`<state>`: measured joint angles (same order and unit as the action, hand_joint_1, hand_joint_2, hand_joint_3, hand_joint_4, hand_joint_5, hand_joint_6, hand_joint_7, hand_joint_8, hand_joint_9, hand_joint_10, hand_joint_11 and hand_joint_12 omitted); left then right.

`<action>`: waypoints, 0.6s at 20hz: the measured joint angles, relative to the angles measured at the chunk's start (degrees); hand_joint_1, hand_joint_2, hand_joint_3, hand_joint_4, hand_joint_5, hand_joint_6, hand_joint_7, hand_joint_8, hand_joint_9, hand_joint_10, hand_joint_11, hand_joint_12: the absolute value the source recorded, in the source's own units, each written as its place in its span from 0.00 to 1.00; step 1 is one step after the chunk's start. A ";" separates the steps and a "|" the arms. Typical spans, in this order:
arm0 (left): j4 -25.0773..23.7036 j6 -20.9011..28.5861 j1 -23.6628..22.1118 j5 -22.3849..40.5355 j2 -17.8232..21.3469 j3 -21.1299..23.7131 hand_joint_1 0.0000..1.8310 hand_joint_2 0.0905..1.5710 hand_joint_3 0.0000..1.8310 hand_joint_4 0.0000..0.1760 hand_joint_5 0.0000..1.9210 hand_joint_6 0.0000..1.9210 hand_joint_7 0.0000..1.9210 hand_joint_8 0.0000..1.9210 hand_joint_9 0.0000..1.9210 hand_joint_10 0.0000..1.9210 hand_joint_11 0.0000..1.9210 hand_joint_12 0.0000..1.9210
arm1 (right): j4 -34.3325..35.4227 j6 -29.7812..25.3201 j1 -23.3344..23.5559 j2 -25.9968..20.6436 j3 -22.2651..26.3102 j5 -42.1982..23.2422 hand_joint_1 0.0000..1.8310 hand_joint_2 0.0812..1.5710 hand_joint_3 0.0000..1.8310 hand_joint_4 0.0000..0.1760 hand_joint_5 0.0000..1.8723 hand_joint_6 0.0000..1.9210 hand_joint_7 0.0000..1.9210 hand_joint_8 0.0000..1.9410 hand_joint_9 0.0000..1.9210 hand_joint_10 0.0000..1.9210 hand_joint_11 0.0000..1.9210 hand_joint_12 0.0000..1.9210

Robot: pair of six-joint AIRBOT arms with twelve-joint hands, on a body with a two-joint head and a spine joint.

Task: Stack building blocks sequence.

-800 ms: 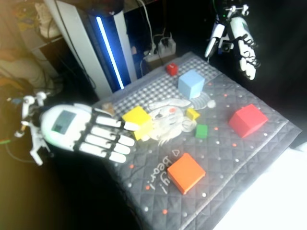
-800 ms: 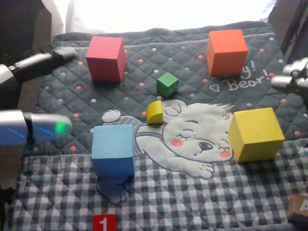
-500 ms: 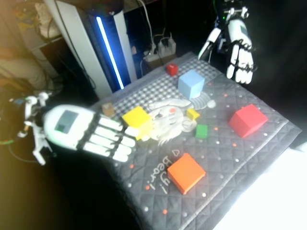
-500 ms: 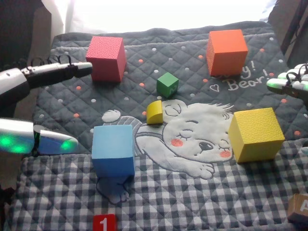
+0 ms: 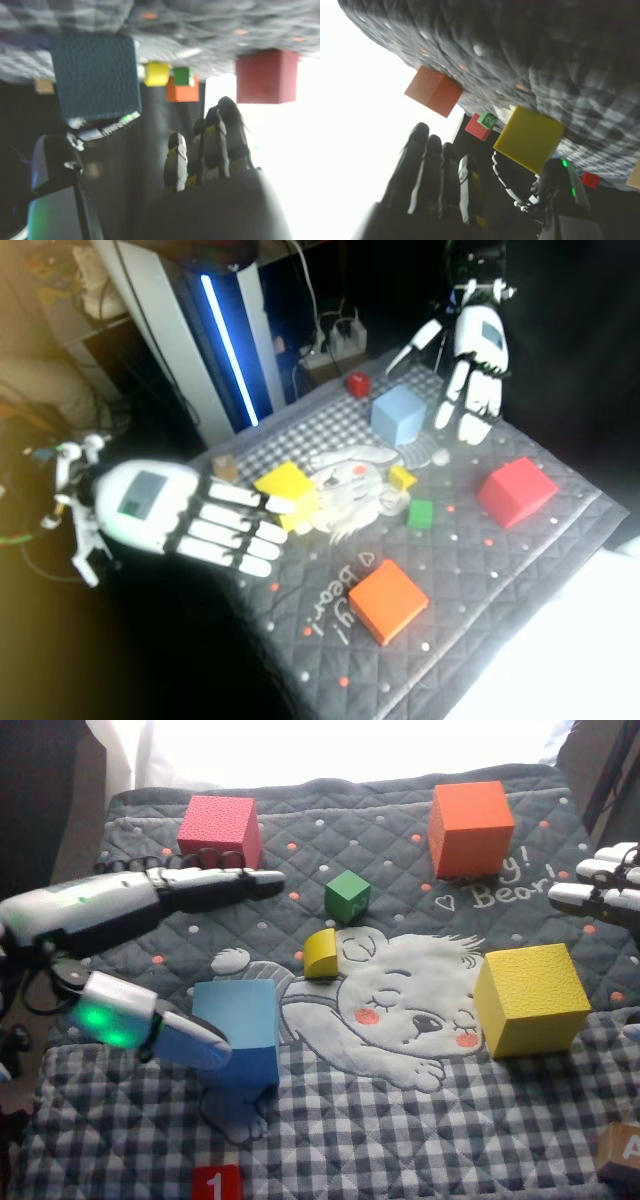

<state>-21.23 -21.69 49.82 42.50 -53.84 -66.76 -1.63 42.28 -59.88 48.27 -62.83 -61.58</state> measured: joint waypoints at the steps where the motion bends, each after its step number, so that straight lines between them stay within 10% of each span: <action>1: -1.40 0.26 -0.28 -0.50 -0.35 0.00 0.38 0.45 0.00 0.98 0.05 0.00 0.06 0.00 0.09 0.00 0.00 0.41 | 0.00 0.00 0.00 -0.02 0.00 -0.13 0.42 0.68 0.00 0.78 0.08 0.00 0.08 0.00 0.07 0.01 0.08 0.03; 6: -12.02 3.17 -4.74 -4.87 -0.72 0.02 0.41 0.44 0.00 1.00 0.09 0.01 0.07 0.00 0.08 0.00 0.00 0.39 | -0.09 0.02 0.00 0.00 0.00 -0.28 0.44 0.68 0.00 0.82 0.08 0.00 0.08 0.00 0.07 0.00 0.05 0.01; 8: -15.10 3.54 -5.57 -6.08 -1.53 0.20 0.43 0.44 0.00 1.00 0.11 0.00 0.09 0.00 0.10 0.00 0.00 0.56 | 0.00 0.00 0.00 0.00 0.00 -0.26 0.44 0.68 0.00 0.73 0.08 0.00 0.07 0.00 0.07 0.00 0.06 0.01; 12: -19.10 3.58 -5.92 -10.38 -2.47 0.46 0.42 0.47 0.00 1.00 0.09 0.00 0.10 0.00 0.11 0.00 0.00 0.59 | 0.09 -0.11 0.00 0.00 0.00 -0.26 0.44 0.69 0.00 0.74 0.09 0.00 0.08 0.00 0.08 0.00 0.08 0.02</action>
<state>-40.34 -18.11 43.90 32.12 -56.31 -66.30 -1.54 42.17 -59.88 48.27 -62.83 -61.84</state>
